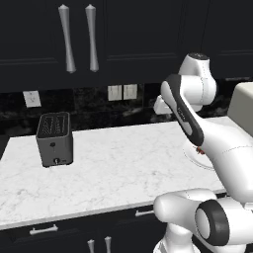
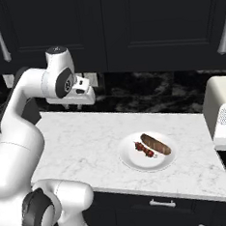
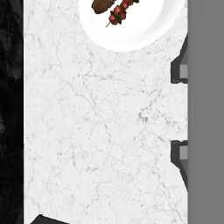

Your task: Pick up the kebab skewer and baguette bread, and place them inside the toaster oven. Close the toaster oven door and start by setting the timer.

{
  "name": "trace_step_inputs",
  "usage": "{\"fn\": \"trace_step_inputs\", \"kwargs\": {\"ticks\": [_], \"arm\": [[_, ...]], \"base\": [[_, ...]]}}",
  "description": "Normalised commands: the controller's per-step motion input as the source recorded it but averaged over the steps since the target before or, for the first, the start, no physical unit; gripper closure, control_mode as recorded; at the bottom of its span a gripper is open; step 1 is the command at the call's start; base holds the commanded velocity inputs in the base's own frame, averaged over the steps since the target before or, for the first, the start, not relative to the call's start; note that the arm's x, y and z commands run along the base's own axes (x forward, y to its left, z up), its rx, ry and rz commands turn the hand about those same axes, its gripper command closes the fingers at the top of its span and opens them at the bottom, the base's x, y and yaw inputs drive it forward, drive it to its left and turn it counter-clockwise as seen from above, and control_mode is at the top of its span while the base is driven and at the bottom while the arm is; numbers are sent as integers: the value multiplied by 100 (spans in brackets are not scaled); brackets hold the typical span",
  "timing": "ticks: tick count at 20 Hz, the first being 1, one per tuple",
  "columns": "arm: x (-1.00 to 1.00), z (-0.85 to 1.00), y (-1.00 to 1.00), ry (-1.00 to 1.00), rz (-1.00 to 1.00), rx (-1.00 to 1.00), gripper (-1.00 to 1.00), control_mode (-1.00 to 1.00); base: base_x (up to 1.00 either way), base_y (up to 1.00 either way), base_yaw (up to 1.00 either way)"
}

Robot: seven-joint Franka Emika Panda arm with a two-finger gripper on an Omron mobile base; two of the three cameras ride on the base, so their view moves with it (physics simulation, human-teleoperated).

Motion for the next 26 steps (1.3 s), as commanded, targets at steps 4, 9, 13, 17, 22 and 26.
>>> {"fn": "trace_step_inputs", "kwargs": {"ticks": [4, 9, 13, 17, 22, 26], "arm": [[0, 0, 0, 0, 0, 0, -100, 100], [0, 0, 0, 0, 0, 0, -100, 100], [0, 0, 0, 0, 0, 0, -100, 100], [0, 0, 0, 0, 0, 0, -100, 100], [0, 0, 0, 0, 0, 0, -100, 100], [0, 0, 0, 0, 0, 0, -100, 100]], "base": [[0, 0, 0], [0, 0, 0], [0, -1, 0], [-1, -51, 0], [0, -83, 0], [0, -66, 0]]}}
